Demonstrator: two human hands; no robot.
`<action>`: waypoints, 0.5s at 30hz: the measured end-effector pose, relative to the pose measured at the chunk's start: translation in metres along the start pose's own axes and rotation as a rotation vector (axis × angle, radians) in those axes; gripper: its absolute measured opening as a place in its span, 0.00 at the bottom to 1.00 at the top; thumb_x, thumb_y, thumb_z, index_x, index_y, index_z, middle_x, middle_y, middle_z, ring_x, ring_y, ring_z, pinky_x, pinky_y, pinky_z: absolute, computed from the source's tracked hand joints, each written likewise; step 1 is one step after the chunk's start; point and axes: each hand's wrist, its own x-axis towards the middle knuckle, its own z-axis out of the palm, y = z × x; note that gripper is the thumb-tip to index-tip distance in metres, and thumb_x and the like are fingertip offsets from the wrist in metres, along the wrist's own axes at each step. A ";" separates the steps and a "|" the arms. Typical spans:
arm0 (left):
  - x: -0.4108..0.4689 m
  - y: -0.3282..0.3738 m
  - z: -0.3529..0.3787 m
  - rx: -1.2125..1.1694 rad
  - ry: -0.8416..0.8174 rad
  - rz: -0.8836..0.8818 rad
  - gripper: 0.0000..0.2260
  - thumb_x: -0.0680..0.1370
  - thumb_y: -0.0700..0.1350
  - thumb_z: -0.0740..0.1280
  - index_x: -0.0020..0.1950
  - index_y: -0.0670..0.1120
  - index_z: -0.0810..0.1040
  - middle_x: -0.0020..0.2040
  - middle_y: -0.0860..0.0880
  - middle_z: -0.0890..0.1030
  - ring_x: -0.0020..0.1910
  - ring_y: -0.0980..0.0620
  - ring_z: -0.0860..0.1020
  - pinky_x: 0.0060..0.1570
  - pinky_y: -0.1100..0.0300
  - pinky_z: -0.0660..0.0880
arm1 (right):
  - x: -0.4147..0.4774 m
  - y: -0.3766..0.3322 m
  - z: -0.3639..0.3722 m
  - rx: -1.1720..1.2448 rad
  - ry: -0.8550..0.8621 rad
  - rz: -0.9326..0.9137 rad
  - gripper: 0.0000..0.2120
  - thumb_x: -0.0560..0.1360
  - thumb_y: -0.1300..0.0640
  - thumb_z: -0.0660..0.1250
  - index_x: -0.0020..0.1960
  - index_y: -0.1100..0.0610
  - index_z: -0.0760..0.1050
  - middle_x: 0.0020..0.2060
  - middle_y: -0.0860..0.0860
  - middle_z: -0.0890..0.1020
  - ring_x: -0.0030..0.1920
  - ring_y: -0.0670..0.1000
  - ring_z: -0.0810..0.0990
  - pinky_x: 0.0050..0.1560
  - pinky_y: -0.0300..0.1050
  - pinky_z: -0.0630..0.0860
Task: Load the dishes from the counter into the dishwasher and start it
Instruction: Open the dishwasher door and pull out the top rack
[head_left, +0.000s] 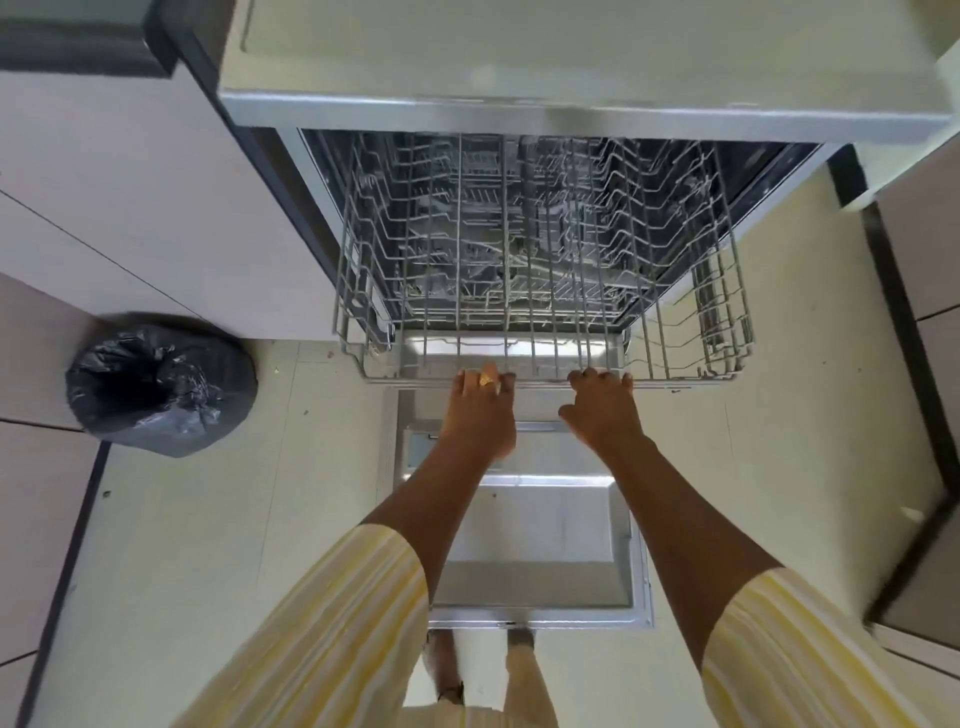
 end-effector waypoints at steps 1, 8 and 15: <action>-0.003 0.003 -0.001 -0.006 -0.015 -0.002 0.29 0.77 0.40 0.58 0.76 0.41 0.52 0.74 0.38 0.53 0.74 0.38 0.53 0.74 0.46 0.46 | -0.004 0.003 -0.001 0.000 -0.011 -0.002 0.23 0.76 0.55 0.60 0.71 0.57 0.64 0.67 0.56 0.71 0.68 0.57 0.67 0.72 0.55 0.53; -0.015 0.016 0.006 -0.030 -0.020 -0.042 0.29 0.77 0.41 0.60 0.76 0.42 0.52 0.74 0.39 0.54 0.74 0.39 0.54 0.74 0.47 0.48 | -0.013 0.011 0.005 -0.041 -0.027 -0.024 0.24 0.77 0.51 0.61 0.71 0.58 0.63 0.68 0.56 0.70 0.68 0.57 0.67 0.72 0.56 0.52; -0.036 0.029 0.019 -0.052 0.012 -0.091 0.25 0.79 0.42 0.57 0.75 0.41 0.55 0.74 0.40 0.58 0.73 0.40 0.55 0.75 0.48 0.49 | -0.027 0.015 0.022 -0.023 -0.016 -0.052 0.24 0.76 0.50 0.62 0.69 0.57 0.66 0.66 0.55 0.72 0.66 0.55 0.70 0.72 0.56 0.52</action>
